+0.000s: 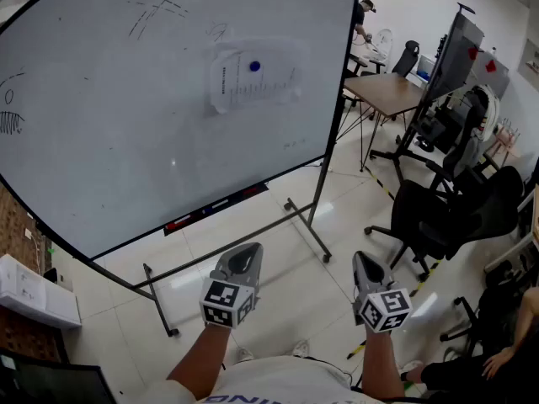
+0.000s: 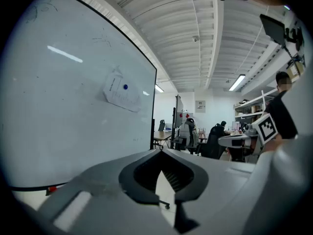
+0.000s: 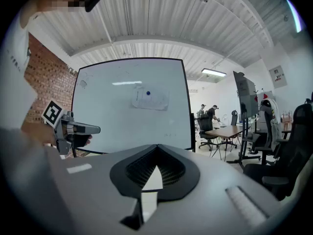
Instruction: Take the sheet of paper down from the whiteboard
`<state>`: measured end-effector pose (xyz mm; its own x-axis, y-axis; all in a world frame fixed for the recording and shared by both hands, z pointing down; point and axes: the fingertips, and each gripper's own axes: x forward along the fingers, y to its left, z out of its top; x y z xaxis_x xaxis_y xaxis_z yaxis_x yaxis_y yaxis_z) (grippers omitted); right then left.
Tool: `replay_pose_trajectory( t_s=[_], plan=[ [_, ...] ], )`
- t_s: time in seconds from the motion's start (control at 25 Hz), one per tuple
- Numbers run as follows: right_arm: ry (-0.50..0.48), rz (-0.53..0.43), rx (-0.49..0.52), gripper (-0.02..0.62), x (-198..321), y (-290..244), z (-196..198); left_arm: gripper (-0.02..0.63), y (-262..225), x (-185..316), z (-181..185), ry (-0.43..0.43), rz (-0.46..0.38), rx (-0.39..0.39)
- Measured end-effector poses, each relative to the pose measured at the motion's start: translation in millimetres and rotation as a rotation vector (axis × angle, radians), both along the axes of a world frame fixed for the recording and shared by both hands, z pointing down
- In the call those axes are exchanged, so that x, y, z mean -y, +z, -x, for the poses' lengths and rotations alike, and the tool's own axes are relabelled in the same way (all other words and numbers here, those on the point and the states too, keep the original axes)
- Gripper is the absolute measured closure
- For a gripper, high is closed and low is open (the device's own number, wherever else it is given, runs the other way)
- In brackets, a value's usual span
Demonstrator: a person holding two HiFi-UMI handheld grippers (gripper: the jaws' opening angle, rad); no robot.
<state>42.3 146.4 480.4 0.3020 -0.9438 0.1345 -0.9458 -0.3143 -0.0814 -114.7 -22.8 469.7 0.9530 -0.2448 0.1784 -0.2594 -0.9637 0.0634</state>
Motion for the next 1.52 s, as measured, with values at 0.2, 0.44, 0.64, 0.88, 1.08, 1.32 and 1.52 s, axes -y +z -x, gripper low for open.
replay_pose_trajectory(
  t_s=[0.2,0.44,0.64,0.88,1.08,1.32,1.52],
  plan=[
    [0.001,0.018,0.039,0.588,-24.8,15.8,-21.9,0.601,11.0,-17.8,-22.3,-0.009,0.020,0.028],
    [-0.018,0.001,0.065,0.588,-46.1,24.5,-66.1,0.601,15.2,-34.8,-56.9,-0.043,0.006,0.052],
    [-0.045,-0.005,0.093,0.588,-46.5,35.5,-80.4,0.601,7.3,-37.7,-76.4,-0.059,-0.012,0.048],
    [-0.076,-0.005,0.088,0.588,-23.7,35.3,-99.1,0.601,2.2,-17.3,-101.3,-0.072,-0.022,0.029],
    [-0.085,0.016,0.074,0.589,12.5,37.6,-126.2,0.601,7.2,24.4,-126.2,-0.091,-0.012,0.012],
    [-0.118,0.013,0.040,0.588,87.0,22.9,-170.1,0.601,-7.4,95.4,-166.8,-0.123,-0.020,-0.036],
    [-0.162,-0.004,0.025,0.588,165.8,8.5,-188.7,0.601,-18.1,157.4,-189.1,-0.142,-0.037,-0.044]
  ],
)
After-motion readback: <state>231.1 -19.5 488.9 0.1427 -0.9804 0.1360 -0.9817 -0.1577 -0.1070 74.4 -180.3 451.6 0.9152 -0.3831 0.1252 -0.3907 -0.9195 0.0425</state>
